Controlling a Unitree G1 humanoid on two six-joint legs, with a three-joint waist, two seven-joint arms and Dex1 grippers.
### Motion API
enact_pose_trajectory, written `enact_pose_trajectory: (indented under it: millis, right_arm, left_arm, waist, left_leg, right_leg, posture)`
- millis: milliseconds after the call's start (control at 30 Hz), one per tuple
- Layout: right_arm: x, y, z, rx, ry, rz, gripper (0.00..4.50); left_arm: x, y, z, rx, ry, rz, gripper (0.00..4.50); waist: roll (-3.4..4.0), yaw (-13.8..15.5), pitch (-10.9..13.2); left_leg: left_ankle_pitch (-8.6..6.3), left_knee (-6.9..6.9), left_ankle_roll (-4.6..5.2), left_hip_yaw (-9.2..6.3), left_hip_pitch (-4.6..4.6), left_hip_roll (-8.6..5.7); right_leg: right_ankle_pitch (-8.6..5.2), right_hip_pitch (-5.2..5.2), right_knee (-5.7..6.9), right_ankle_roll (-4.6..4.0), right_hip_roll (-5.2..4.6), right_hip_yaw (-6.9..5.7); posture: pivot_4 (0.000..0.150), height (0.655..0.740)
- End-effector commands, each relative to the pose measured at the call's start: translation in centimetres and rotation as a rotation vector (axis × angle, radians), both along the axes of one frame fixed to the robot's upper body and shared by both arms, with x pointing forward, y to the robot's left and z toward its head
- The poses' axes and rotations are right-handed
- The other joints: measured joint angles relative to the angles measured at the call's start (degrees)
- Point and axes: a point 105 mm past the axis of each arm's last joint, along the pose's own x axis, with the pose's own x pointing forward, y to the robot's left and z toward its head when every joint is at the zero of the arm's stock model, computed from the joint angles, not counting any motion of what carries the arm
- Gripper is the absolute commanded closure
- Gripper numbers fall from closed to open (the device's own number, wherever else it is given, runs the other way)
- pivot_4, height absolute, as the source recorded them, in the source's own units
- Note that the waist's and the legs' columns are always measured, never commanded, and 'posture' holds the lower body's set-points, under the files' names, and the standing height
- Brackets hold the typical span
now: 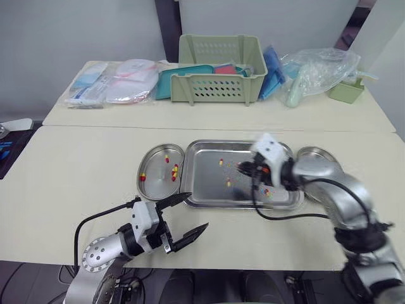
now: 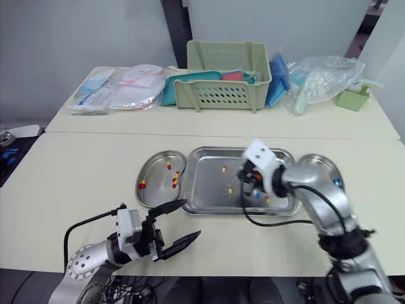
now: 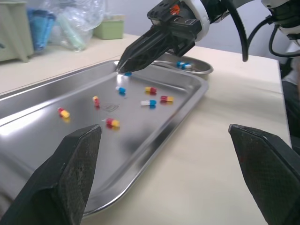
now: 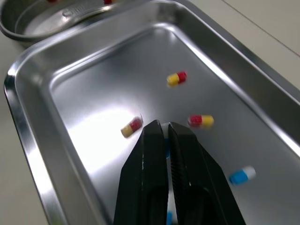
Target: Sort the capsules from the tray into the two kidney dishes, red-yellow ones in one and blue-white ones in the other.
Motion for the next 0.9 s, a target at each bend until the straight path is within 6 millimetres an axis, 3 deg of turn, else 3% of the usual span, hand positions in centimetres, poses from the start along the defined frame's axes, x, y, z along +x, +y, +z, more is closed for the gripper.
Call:
enact_pose_trajectory:
  millis: [33,133,267,467,600,900]
  right_arm:
    - [-1.5,-2.6,1.7,0.013,-0.029,-0.045,4.49]
    - [-2.2,-8.5,1.4,-0.039,-0.004,-0.244,4.49]
    - [-2.6,-12.0,1.2,-0.064,0.006,-0.362,4.49]
    - [-2.4,-14.2,0.5,-0.068,0.026,-0.457,4.49]
    - [-2.1,-14.6,0.5,-0.073,0.012,-0.489,4.49]
    - [-1.8,-15.8,1.5,-0.085,-0.044,-0.525,2.11]
  left_arm:
    - [-0.1,-0.3,0.7,-0.025,-0.045,-0.06,0.0]
    - [-0.1,-0.8,0.9,-0.048,-0.08,-0.091,0.0]
    - [0.0,-1.4,1.0,-0.067,-0.108,-0.111,0.0]
    - [0.2,-1.8,1.0,-0.081,-0.127,-0.127,0.0]
    - [0.3,-1.9,1.0,-0.084,-0.132,-0.129,0.0]
    - [0.4,-1.5,1.4,-0.09,-0.144,-0.092,0.0]
  waist:
    - [0.01,-0.1,0.0]
    - [0.0,0.5,0.0]
    - [0.0,0.3,0.0]
    - [0.04,0.1,0.0]
    - [0.04,0.3,0.0]
    - [0.04,0.3,0.0]
  left_leg:
    - [0.0,-0.01,0.0,0.0,0.02,0.01]
    - [0.0,0.01,0.01,0.0,-0.02,-0.01]
    - [0.0,0.05,0.01,0.05,-0.01,-0.04]
    - [0.0,0.04,0.02,0.1,0.09,-0.01]
    - [0.0,0.05,0.02,0.09,0.07,-0.01]
    - [0.0,0.06,0.02,0.09,0.06,-0.01]
  right_leg:
    - [0.0,0.01,0.01,0.0,0.01,0.0]
    - [0.0,0.05,-0.06,0.0,0.0,-0.02]
    - [0.01,0.07,-0.04,0.01,-0.04,0.01]
    - [0.01,0.13,0.0,0.01,0.01,0.06]
    - [0.01,0.13,-0.01,0.01,0.0,0.05]
    - [0.01,0.13,-0.01,0.01,0.0,0.05]
  posture:
    - [0.15,0.739]
    - [0.15,0.739]
    - [0.15,0.739]
    - [0.15,0.739]
    - [0.15,0.739]
    - [0.15,0.739]
